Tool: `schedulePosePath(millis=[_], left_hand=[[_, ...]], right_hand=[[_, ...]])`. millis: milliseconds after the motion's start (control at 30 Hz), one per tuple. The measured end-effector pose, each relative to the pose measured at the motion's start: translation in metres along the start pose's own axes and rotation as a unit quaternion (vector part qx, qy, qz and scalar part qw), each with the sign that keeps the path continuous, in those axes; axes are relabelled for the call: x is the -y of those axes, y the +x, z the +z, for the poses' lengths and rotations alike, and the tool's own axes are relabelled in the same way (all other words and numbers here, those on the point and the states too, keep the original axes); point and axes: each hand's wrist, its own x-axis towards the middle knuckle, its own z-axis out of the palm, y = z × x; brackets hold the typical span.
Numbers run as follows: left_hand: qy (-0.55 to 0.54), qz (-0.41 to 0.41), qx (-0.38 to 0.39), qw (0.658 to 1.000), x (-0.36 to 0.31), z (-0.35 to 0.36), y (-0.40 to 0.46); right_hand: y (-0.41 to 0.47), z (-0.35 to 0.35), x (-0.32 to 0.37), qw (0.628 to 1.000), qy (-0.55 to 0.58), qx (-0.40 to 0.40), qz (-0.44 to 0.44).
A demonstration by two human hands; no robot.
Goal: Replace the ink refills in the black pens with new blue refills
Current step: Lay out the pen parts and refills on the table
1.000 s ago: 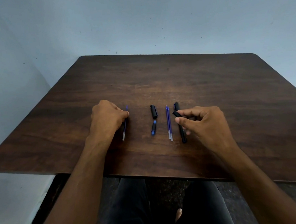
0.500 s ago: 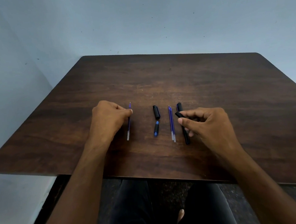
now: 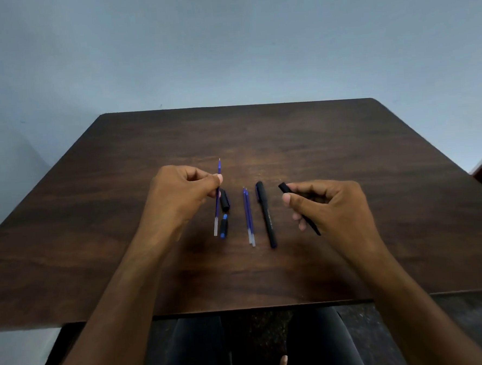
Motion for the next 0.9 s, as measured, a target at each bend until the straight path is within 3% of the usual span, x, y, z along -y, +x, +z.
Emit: schedulePosePath(millis=[267, 467, 900], left_hand=[[0.041, 0.044, 0.085, 0.995, -0.036, 0.066, 0.003], [0.13, 0.039, 0.125, 0.983, -0.062, 0.117, 0.004], [0.274, -0.026, 0.177, 0.945, -0.07, 0.169, 0.011]], right_hand=[[-0.003, -0.045, -0.004, 0.997, 0.045, -0.056, 0.017], [-0.005, -0.066, -0.013, 0.995, 0.048, -0.084, 0.027], [-0.013, -0.081, -0.03, 0.993, 0.05, -0.084, 0.059]])
